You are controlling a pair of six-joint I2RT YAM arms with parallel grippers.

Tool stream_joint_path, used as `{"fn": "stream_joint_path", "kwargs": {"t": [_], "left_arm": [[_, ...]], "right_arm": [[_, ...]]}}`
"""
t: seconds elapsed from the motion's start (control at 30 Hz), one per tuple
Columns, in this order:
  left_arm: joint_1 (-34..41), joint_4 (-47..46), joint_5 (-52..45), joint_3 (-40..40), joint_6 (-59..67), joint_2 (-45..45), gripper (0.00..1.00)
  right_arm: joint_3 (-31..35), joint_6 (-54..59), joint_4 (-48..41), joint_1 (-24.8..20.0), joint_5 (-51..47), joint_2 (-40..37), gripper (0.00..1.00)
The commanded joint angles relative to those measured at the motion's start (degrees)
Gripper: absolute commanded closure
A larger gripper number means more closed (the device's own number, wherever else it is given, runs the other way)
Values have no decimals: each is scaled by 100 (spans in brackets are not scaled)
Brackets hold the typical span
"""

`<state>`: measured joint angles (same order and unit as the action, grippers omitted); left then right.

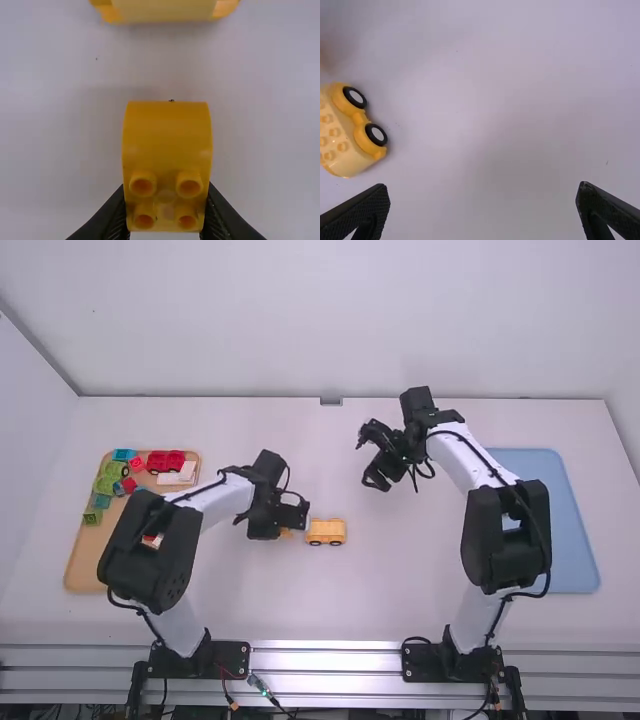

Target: Assemble lego blocks to make yellow taxi

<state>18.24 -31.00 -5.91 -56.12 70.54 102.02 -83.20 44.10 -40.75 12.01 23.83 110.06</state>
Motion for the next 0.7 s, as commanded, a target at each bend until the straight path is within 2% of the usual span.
{"fn": "stream_joint_path", "kwargs": {"t": [0.0, 0.17, 0.27, 0.33, 0.37, 0.4, 0.43, 0.47, 0.67], "left_arm": [[11, 42, -243, 118, -31, 2, 97], [9, 221, -240, 262, -234, 20, 98], [9, 310, -216, 358, -260, 20, 90], [9, 400, -197, 404, -352, 20, 78], [11, 413, -201, 413, -365, 20, 65], [9, 409, -203, 413, -363, 20, 62], [11, 411, -197, 411, -365, 20, 39], [9, 446, -199, 398, -365, 20, 1], [11, 450, 129, 238, -463, 17, 1]], "right_arm": [[-116, 28, 2, 26, 186, -153, 1], [-116, 31, -4, 79, 173, -153, 1], [-116, 31, -2, 76, 168, -153, 1], [-116, 26, -7, 79, 181, -153, 1], [-116, 28, -17, 79, 184, -153, 1], [-116, 28, -20, 79, 184, -153, 1], [-116, 28, -26, 79, 186, -153, 1], [-116, 26, -24, 79, 184, -153, 1], [-116, 28, -4, 81, 186, -153, 1]]}}
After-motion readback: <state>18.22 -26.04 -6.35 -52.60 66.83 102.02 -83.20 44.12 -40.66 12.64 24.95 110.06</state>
